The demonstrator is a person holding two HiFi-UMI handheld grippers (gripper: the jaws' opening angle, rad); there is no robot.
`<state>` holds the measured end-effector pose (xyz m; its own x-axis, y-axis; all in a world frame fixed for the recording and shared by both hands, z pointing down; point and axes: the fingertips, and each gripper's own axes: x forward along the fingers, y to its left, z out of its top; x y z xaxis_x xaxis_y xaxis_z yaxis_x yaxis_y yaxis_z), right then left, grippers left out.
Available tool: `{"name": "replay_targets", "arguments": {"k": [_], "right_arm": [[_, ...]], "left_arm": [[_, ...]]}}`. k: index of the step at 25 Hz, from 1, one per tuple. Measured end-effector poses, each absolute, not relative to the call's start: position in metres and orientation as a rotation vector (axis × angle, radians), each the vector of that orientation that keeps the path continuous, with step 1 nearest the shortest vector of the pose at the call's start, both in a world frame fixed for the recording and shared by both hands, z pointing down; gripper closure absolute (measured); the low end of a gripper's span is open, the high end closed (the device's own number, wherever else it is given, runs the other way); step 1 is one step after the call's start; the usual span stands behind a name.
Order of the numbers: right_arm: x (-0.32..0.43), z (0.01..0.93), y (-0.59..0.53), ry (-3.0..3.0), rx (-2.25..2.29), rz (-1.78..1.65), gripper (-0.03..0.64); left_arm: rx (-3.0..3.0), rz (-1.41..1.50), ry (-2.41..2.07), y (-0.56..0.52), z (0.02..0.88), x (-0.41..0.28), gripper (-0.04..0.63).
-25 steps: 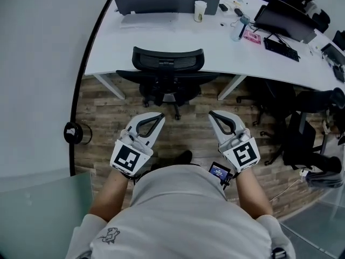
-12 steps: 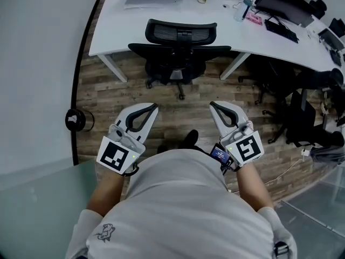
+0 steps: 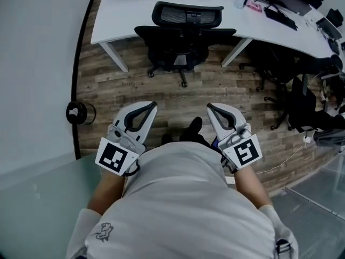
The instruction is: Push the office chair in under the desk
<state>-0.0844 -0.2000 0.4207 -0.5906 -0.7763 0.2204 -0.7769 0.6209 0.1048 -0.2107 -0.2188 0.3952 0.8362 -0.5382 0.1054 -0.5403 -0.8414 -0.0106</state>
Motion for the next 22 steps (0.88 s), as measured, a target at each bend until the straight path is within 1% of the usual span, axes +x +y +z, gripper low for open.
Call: {"name": "replay_targets", "arguments": {"k": [7,11,22], "right_arm": [[-0.103,0.416,-0.182,-2.622,1.280,-0.041,0.615],[-0.107,0.419,-0.174,-2.595,1.284,0.006,0.615],[-0.122,0.420,-0.164,-2.597,1.279,0.003,0.615]], "left_arm": [[2.979,0.160,-0.846,-0.200,0.399,-0.221,0.597],[2.973,0.139,-0.839,-0.195,0.399,-0.224,0.597],[2.971,0.122,-0.819,-0.184,0.403,-0.234,0.597]]}}
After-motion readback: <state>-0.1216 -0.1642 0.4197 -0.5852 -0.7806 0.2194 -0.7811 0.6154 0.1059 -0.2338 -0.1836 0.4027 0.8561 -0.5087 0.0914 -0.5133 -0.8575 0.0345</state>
